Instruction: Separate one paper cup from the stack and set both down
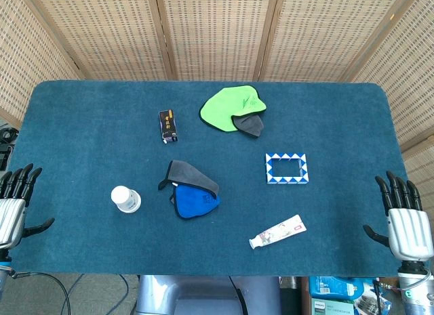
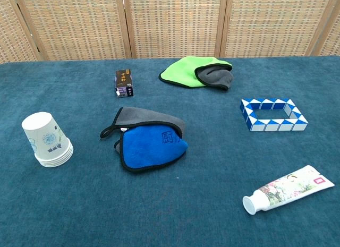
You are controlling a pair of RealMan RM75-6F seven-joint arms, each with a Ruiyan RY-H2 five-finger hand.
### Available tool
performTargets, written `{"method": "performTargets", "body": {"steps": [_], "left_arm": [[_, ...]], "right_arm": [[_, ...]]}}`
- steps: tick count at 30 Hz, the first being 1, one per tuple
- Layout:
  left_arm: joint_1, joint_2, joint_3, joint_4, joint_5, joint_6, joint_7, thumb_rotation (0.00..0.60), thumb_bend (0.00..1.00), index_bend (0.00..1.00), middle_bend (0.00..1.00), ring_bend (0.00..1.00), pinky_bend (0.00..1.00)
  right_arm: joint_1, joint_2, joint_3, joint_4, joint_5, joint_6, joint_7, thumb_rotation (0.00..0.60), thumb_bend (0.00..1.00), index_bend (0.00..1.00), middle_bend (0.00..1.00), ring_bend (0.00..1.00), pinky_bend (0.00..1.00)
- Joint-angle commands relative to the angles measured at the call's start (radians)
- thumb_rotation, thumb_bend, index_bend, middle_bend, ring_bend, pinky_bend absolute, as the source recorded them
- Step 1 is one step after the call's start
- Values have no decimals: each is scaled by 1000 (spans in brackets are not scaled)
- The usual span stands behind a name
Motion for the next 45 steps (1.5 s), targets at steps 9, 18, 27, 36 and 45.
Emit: {"method": "performTargets", "body": {"steps": [9,18,27,36,45], "left_arm": [[-35,-11,-3,23,32,-55,13,600,22,0,0,0,0],[-208,-95,-24,129,125,-255,62,600,23,7,46,41,194],[-302,-212,-32,221,129,-372,61,600,22,163,197,164,288],[-333,-236,-37,215,87,-420,140,600,22,296,307,268,336],[-341,-265,-36,237,45,-436,147,600,22,373,379,342,411]], "right_arm": [[-4,17,-2,-16,1,-8,18,600,0,0,0,0,0],[2,24,4,-18,19,-28,32,600,0,0,0,0,0],[2,33,11,-15,46,-42,50,600,0,0,0,0,0],[1,41,15,-19,62,-49,60,600,0,0,0,0,0],[1,49,20,-24,78,-57,74,600,0,0,0,0,0]]}}
